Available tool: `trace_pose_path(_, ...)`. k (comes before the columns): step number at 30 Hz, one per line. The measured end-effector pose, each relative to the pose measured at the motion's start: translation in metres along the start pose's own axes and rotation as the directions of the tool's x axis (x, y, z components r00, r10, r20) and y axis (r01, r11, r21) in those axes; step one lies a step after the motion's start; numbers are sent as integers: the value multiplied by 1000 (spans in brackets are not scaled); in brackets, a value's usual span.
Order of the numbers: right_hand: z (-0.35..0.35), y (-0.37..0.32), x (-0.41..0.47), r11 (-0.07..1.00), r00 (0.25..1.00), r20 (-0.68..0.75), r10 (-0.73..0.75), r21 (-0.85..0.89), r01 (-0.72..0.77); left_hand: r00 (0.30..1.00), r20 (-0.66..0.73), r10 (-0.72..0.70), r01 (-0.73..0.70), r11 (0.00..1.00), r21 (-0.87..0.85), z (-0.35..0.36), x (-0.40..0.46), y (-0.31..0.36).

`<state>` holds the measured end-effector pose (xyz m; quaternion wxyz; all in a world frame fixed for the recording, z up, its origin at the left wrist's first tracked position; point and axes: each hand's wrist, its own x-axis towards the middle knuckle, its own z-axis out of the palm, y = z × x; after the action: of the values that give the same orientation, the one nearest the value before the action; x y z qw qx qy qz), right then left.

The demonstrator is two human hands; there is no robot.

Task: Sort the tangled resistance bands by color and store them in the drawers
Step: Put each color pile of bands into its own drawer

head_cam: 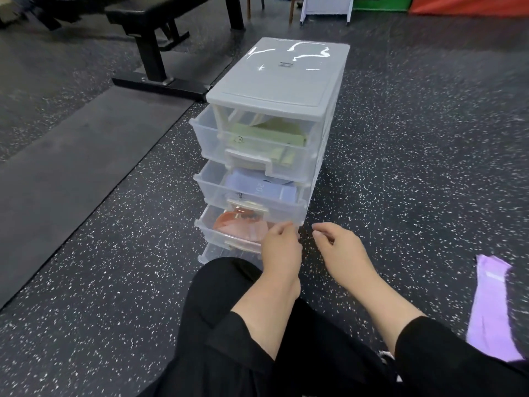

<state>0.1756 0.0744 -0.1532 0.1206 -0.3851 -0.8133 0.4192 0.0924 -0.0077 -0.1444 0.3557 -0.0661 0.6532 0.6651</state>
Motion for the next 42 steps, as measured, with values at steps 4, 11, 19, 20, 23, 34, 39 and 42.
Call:
trace_pose_path(4,-56,54,-10,989,993,-40,115,-86,-118,973,224,-52,20,990,142,43,-12,-16)
trace_pose_path(11,-176,167,-25,904,929,-71,363,-213,-369,876,411,-253,51,895,443,139,-19,-70)
trace_pose_path(19,-247,287,-27,726,736,-69,673,-128,-676,847,410,-338,8,780,625,214,-14,-130)
trace_pose_path(20,-250,295,-22,718,725,-64,686,-106,-688,849,404,-342,5,769,639,222,-13,-136)
trace_pose_path(23,-252,319,-12,670,675,-38,737,-99,-736,853,386,-352,-3,736,677,247,-6,-153)
trace_pose_path(34,-241,395,5,441,445,18,895,99,-892,788,460,-410,-178,563,807,329,11,-237)
trace_pose_path(39,-230,413,14,455,459,-8,888,143,-879,776,460,-431,-266,437,859,350,6,-275)
trace_pose_path(42,-224,422,17,443,448,-16,894,186,-877,796,424,-432,-219,448,867,361,3,-290)
